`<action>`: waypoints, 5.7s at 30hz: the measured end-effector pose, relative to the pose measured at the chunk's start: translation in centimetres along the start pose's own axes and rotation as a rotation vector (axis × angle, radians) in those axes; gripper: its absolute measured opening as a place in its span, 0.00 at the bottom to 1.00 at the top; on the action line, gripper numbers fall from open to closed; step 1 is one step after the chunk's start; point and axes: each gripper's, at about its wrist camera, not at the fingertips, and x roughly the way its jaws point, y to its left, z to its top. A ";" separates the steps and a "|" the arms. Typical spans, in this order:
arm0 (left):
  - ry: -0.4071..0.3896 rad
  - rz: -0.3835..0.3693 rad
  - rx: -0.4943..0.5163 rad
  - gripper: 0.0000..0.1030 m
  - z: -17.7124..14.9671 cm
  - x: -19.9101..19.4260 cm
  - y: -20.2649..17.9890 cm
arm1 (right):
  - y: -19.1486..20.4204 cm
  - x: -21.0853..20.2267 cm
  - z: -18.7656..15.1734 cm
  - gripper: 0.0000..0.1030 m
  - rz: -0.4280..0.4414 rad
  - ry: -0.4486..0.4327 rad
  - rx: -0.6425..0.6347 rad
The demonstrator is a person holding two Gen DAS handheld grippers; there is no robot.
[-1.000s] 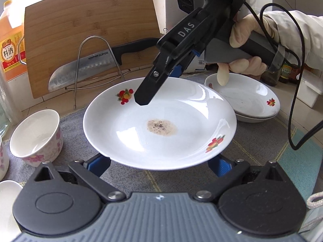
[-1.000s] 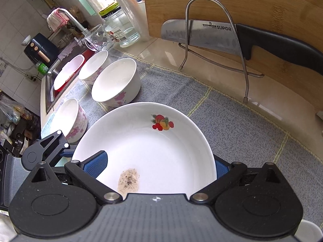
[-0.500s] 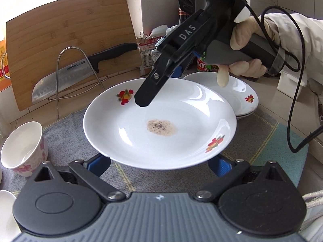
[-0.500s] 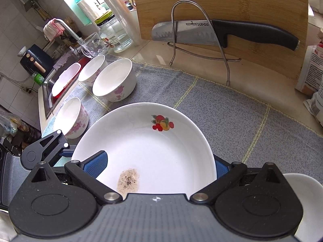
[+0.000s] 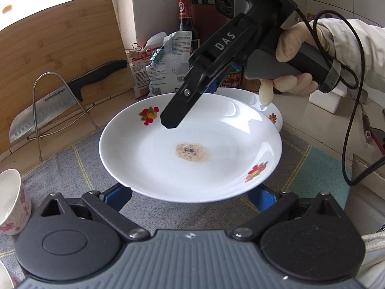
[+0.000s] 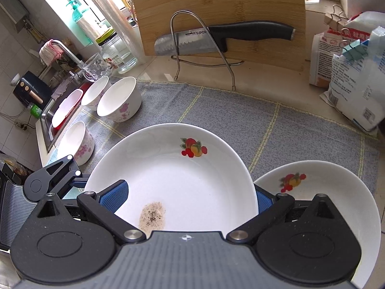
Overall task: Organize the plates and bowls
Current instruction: 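Carry the stained plate with the right tool toward the stacked plates, then lower the stained white plate onto the flowered plate stack with the right tool, then open the right tool to release the stained plate on the stack, then withdraw the right tool from the stack while the left tool moves to a white bowl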
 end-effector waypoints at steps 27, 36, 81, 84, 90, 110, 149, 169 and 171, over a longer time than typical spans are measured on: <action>0.020 -0.097 0.076 0.98 3.1 4.4 -2.9 | -5.6 -3.8 -4.1 1.00 -0.062 -0.062 0.122; 0.026 -0.083 0.077 0.98 3.3 5.0 -3.1 | -7.2 -4.0 -4.6 1.00 -0.066 -0.061 0.139; 0.042 -0.130 0.153 0.98 4.2 8.3 -2.8 | -9.9 -4.9 -5.8 1.00 -0.162 -0.057 0.187; 0.042 -0.135 0.154 0.98 4.2 8.4 -2.7 | -9.9 -5.3 -6.0 1.00 -0.165 -0.062 0.194; 0.043 -0.142 0.151 0.98 4.1 8.7 -2.4 | -9.7 -5.8 -6.3 1.00 -0.176 -0.071 0.202; 0.051 -0.157 0.114 0.99 3.9 9.2 -2.0 | -8.5 -6.9 -6.6 1.00 -0.264 -0.083 0.195; -0.041 -0.095 0.024 0.99 4.1 6.1 -0.5 | -4.5 -6.9 -7.3 1.00 -0.434 -0.073 0.055; -0.124 0.082 -0.100 0.99 2.9 -0.1 0.9 | 1.4 -7.6 -7.3 1.00 -0.447 -0.176 -0.115; -0.135 0.120 -0.117 0.99 2.4 -1.3 1.2 | 2.2 -7.2 -7.3 1.00 -0.428 -0.192 -0.140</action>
